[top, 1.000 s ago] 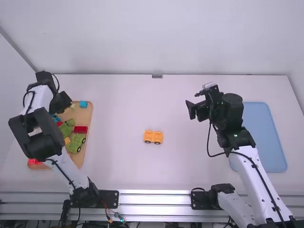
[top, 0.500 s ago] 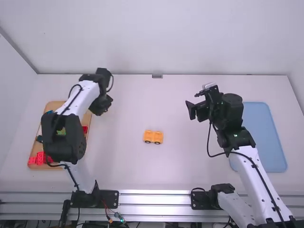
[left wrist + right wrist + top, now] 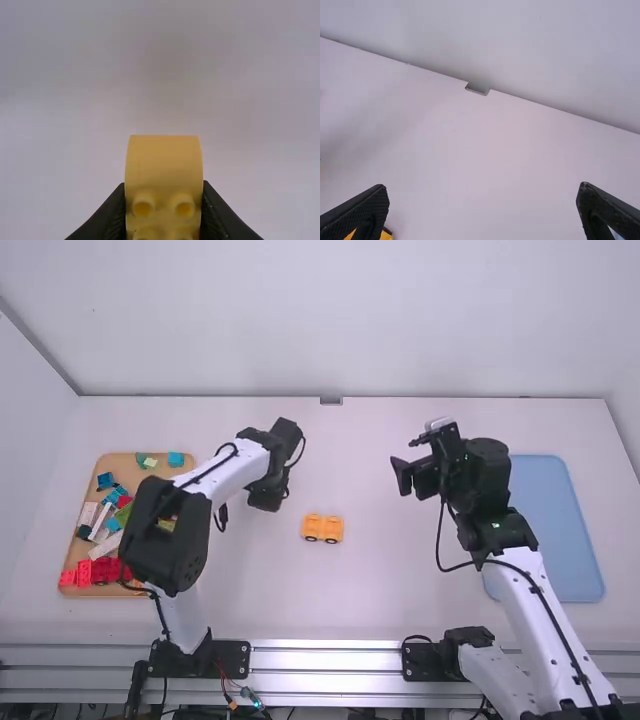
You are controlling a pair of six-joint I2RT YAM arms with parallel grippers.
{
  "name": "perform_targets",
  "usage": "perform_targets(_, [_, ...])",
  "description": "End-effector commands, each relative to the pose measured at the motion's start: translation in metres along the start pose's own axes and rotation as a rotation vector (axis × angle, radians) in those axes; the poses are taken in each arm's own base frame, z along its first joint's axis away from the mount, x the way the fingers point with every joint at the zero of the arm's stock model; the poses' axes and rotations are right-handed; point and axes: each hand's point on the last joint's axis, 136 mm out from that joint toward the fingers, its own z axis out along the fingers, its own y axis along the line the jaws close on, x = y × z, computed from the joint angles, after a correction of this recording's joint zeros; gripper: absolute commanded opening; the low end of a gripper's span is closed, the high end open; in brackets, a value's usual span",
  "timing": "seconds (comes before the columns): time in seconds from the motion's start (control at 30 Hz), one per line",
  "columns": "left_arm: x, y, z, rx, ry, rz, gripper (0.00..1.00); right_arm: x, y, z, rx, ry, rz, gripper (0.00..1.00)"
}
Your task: Assemble lego blocks to make yellow taxi
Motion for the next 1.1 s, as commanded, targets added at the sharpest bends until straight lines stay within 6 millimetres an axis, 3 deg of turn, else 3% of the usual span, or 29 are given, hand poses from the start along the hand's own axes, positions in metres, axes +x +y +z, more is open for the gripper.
perform_targets(0.0, [0.013, 0.015, 0.013, -0.033, 0.072, -0.058, 0.02, -0.02, 0.0, -0.007, 0.0, -0.045, -0.009, 0.99])
perform_targets(0.23, [0.011, 0.045, 0.038, -0.099, 0.053, -0.239, 0.02, -0.018, 0.0, -0.005, -0.002, -0.038, -0.006, 0.99])
perform_targets(0.57, [0.014, 0.05, 0.047, -0.099, 0.067, -0.286, 0.05, -0.017, 0.001, -0.005, -0.006, -0.034, 0.002, 0.99])
perform_targets(0.63, [0.015, 0.044, 0.047, -0.073, 0.076, -0.231, 0.2, -0.017, 0.001, -0.005, -0.007, -0.034, 0.002, 0.99])
perform_targets(0.67, [0.017, 0.037, 0.048, -0.045, 0.09, -0.162, 0.69, -0.017, 0.001, -0.005, -0.007, -0.034, 0.002, 0.99])
perform_targets(0.7, [0.018, 0.036, 0.048, -0.039, 0.096, -0.154, 0.84, -0.017, 0.001, -0.005, -0.007, -0.034, 0.002, 0.99])
perform_targets(0.77, [0.018, 0.035, 0.047, -0.038, 0.103, -0.155, 0.95, -0.017, 0.001, -0.005, -0.007, -0.034, 0.002, 0.99])
perform_targets(0.83, [0.015, 0.038, 0.047, -0.051, 0.091, -0.191, 1.0, -0.017, 0.001, -0.005, -0.006, -0.034, 0.002, 0.99])
perform_targets(1.07, [0.01, 0.037, 0.031, -0.08, 0.052, -0.18, 0.99, -0.017, 0.001, -0.005, -0.007, -0.034, 0.002, 0.99])
